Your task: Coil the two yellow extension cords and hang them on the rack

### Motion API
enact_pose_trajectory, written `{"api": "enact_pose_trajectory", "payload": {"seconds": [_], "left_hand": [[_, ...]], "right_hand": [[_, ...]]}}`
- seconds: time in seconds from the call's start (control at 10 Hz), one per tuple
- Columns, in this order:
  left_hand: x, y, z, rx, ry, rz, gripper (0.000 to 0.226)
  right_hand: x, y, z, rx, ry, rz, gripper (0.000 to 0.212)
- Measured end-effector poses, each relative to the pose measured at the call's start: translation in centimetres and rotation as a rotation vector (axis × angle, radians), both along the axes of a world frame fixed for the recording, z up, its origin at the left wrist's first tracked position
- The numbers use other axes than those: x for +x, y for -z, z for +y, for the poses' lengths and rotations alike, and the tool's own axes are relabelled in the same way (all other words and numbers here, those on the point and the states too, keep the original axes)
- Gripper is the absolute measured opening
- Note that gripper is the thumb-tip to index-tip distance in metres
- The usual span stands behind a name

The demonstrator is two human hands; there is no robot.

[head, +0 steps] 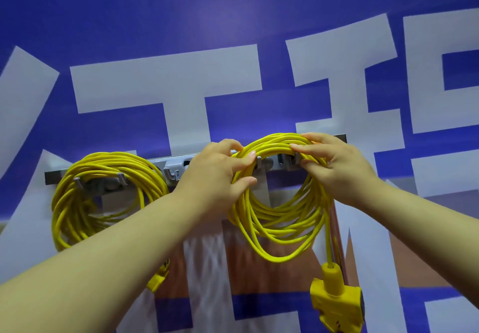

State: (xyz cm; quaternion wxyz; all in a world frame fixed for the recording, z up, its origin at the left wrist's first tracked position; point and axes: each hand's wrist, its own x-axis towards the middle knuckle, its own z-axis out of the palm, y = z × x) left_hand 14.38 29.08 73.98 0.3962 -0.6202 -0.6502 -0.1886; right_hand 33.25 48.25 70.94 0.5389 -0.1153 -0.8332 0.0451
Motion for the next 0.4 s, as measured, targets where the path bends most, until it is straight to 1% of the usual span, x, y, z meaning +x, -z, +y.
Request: {"api": "enact_pose_trajectory", "payload": {"seconds": [0.1,0.2,0.3,0.4], "left_hand": [[0.8,-0.6,-0.6,-0.044,0.004,-0.134,0.048],[1.7,-1.1,-1.8,-0.053,-0.007,-0.204,0.047],[2.4,-1.1,-3.2,-0.094,-0.061,-0.197,0.051],[2.5,-1.6,-5.4,-0.068,-0.087,-0.173,0.054]], "right_hand": [[0.9,-0.6,-1.6,-0.049,-0.002,-0.045,0.036],[1.8,-1.3,-3.4,-0.067,0.06,-0.147,0.041],[2.4,-1.9,-5.0,-0.089,0.146,-0.227,0.047],[2.5,-2.7,-7.0,-0.025,0.196,-0.173,0.054]]}}
